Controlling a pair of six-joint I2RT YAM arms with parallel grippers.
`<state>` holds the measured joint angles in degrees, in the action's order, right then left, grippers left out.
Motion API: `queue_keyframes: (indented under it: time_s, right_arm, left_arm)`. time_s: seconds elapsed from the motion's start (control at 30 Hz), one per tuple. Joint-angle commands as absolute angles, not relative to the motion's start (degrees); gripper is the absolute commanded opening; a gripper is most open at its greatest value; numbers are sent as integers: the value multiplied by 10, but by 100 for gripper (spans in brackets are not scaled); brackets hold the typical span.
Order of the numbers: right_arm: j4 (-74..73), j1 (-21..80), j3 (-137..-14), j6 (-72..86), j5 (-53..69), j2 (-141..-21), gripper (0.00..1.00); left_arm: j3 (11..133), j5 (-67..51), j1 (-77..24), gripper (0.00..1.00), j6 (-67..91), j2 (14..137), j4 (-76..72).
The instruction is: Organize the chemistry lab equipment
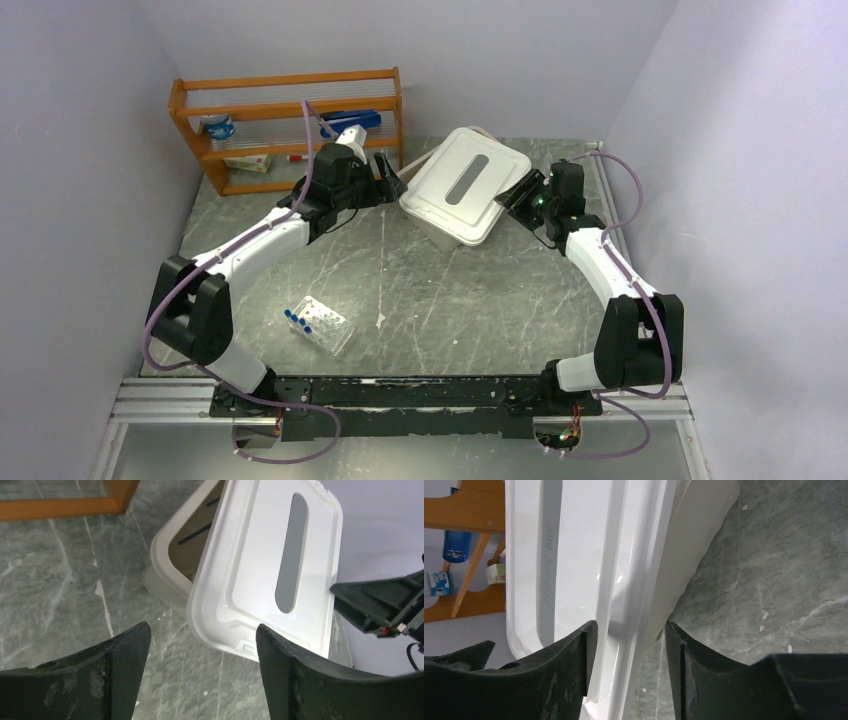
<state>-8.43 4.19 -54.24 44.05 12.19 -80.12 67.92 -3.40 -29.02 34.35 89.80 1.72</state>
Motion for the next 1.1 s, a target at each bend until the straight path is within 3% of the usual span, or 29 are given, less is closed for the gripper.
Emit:
queue_keyframes:
  time_s: [0.0, 0.13, 0.37, 0.67, 1.07]
  right_arm:
    - [-93, 41, -548, 426, 116, -792, 55]
    - [-65, 42, -525, 468, 143, -780, 47]
    - [-50, 44, -500, 536, 135, -764, 30]
    - [-38, 53, -484, 601, 103, -751, 15]
    - [-11, 70, -481, 656, 83, -755, 15]
  left_arm:
    - [648, -109, -288, 76, 372, 885, -41]
    - [630, -112, -288, 66, 396, 891, -59]
    - [637, -109, -288, 58, 397, 912, -66]
    - [644, -95, -288, 61, 391, 922, -80]
    - [651, -78, -288, 57, 392, 958, -106]
